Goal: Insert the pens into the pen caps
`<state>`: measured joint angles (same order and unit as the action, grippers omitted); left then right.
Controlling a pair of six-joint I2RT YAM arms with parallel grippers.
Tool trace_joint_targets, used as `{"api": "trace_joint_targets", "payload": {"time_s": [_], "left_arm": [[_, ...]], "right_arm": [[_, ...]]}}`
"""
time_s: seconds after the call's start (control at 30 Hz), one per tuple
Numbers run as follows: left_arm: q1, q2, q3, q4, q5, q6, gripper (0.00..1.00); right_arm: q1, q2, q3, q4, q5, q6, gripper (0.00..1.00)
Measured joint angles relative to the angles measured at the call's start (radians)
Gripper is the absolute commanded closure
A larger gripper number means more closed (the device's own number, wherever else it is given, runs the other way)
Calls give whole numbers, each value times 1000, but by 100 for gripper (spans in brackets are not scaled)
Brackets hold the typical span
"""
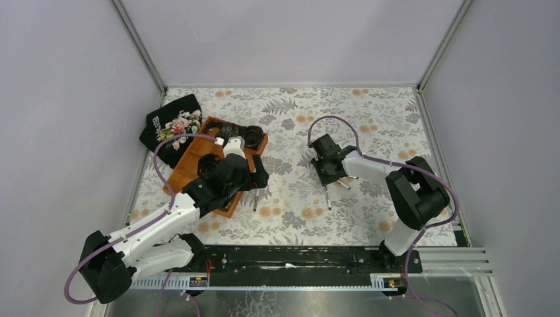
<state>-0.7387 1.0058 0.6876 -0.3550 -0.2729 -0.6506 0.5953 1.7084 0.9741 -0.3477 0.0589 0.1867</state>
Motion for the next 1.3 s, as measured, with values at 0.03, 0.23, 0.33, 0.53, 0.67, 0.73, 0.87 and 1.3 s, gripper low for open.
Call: {"api": "trace_joint_targets", "payload": {"time_s": [0.03,0.23,0.33,0.53,0.67,0.73,0.87,1.3], "left_arm": [[0,0,0,0,0,0,9],[0,-8,-1,4,19,-13,10],[0,-31,-24,29,61,-39,12],[-60,-56,-135,151,174,-140,15],[-112,-56,-185,226,224,-205,16],[-130,-56,-203,273,246,-236,16],[-143,-50,-219,356,283,-270,17],[-147,-4,-219,484,338,-298,75]], "right_arm": [[9,-2,-3,3,8,6,82],[82,-8,-13,15,42,87,100],[115,-11,-13,19,32,136,100],[168,-65,-48,54,-82,281,100],[176,-206,-87,153,-167,401,100],[177,-274,-100,224,-200,460,100],[177,-366,-124,360,-250,568,100],[178,-435,-187,502,-327,730,100]]}}
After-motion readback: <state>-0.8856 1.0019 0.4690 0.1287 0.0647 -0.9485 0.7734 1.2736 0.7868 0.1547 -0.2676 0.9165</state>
